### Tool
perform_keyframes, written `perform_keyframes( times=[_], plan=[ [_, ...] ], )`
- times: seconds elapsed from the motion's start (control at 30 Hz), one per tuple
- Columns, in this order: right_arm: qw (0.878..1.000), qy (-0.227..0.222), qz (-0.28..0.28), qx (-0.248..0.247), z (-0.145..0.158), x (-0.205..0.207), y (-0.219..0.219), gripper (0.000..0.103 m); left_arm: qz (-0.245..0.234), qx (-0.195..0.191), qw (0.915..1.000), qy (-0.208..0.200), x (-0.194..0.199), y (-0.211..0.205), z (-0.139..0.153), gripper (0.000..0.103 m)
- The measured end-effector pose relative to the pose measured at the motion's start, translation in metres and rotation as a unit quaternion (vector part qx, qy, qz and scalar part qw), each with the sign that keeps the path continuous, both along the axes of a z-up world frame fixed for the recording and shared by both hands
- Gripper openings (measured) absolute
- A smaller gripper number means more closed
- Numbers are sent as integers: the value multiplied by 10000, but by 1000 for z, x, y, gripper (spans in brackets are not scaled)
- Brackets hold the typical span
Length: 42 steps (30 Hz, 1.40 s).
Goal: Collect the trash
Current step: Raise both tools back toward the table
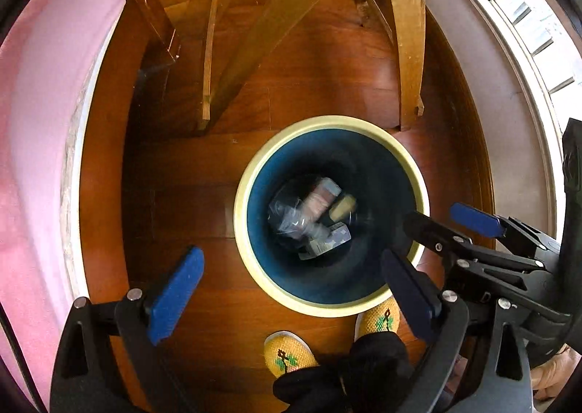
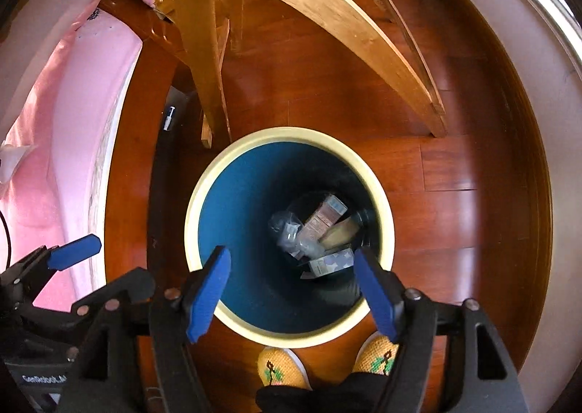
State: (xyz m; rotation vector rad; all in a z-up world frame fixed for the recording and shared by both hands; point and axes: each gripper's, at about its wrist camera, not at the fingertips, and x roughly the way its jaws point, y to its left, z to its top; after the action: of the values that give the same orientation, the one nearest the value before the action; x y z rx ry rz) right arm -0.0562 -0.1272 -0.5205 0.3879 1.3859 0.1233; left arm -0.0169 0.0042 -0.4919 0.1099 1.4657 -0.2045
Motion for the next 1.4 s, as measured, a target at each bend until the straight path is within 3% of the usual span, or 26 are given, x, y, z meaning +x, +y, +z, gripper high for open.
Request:
perform_keyframes(
  times=[0.23, 0.43, 0.53, 0.7, 0.8, 0.97, 1.17, 1.4],
  plan=[
    [10000, -25, -42, -80, 21, -6, -4, 71, 106, -82, 9999, 17, -6, 7, 28, 97],
    [9999, 74, -61, -139, 69, -26, -4, 71, 266, 27, 9996, -89, -24, 23, 91, 94],
    [9998, 100, -72, -153, 106, -36, -3, 71, 353, 92, 9992, -166, -32, 31, 130, 86],
    [9998, -89, -63, -192, 173, -49, 0, 71, 534, 228, 9969, -536, -42, 45, 213, 86],
    [9992, -266, 61, -289, 216, -54, 4, 71, 554, 192, 9967, -562, -46, 53, 252, 86],
    [9970, -404, 311, -581, 267, -59, 6, 71, 611, -15, 9970, -469, -48, 62, 301, 76],
    [9961, -498, 388, -623, 329, -60, 3, 71, 667, -226, 9946, -759, -53, 69, 358, 76],
    [9948, -628, 453, -655, 377, -62, 3, 71, 895, -660, 9884, -1032, -42, 75, 406, 76]
  ],
)
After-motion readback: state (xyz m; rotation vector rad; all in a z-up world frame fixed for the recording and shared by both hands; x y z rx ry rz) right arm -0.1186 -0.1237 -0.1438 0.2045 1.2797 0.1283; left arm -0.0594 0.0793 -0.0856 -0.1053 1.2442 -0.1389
